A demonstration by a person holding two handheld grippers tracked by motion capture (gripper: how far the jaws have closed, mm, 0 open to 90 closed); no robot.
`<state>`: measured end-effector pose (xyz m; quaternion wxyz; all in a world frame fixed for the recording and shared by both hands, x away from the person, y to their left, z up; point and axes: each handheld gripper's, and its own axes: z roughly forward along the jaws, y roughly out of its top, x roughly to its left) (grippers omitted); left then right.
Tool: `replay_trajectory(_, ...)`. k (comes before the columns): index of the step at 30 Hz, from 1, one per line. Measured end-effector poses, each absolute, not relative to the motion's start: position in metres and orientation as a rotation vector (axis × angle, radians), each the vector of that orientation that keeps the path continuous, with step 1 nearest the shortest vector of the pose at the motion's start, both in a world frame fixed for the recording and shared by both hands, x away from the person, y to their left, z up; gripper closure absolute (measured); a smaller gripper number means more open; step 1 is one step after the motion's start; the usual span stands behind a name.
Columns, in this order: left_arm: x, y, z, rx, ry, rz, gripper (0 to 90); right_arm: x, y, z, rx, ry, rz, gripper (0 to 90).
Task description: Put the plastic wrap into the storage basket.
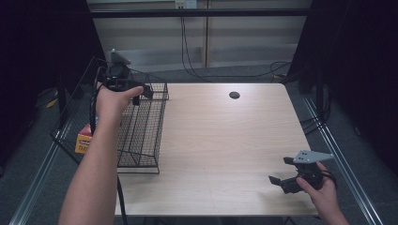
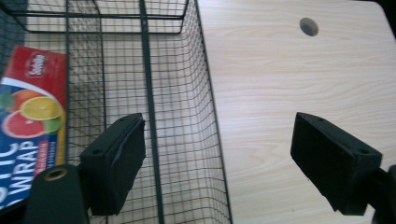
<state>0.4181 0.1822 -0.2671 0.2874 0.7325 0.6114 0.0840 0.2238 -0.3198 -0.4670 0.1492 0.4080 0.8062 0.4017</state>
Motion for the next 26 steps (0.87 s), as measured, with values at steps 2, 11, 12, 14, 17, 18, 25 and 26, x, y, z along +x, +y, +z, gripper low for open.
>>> replay_trajectory(2, 0.417, 0.178, -0.269, 1.968, 1.610, 0.217, 16.6, 0.223, -0.321, -0.467, 1.174, 2.310, 1.156, 2.8)
replay_trajectory(11, 0.413, 0.150, -0.290, 2.021, 1.491, 0.142, 15.2, 0.220, -0.320, -0.468, 1.175, 2.313, 1.140, 2.8)
replay_trajectory(12, 0.413, 0.147, -0.293, 2.024, 1.475, 0.135, 15.3, 0.219, -0.320, -0.468, 1.171, 2.312, 1.134, 2.8)
replay_trajectory(14, 0.412, 0.142, -0.296, 2.040, 1.464, 0.124, 15.3, 0.219, -0.320, -0.468, 1.177, 2.309, 1.130, 2.8)
replay_trajectory(17, 0.411, 0.137, -0.303, 2.050, 1.449, 0.118, 14.9, 0.219, -0.321, -0.467, 1.179, 2.307, 1.133, 2.8)
replay_trajectory(18, 0.411, 0.136, -0.304, 2.054, 1.442, 0.116, 14.8, 0.219, -0.320, -0.468, 1.181, 2.307, 1.130, 2.8)
replay_trajectory(25, 0.405, 0.121, -0.312, 2.087, 1.342, 0.085, 12.1, 0.220, -0.320, -0.470, 1.172, 2.316, 1.109, 2.8)
replay_trajectory(26, 0.403, 0.118, -0.315, 2.092, 1.328, 0.078, 12.2, 0.220, -0.320, -0.470, 1.185, 2.318, 1.103, 2.8)
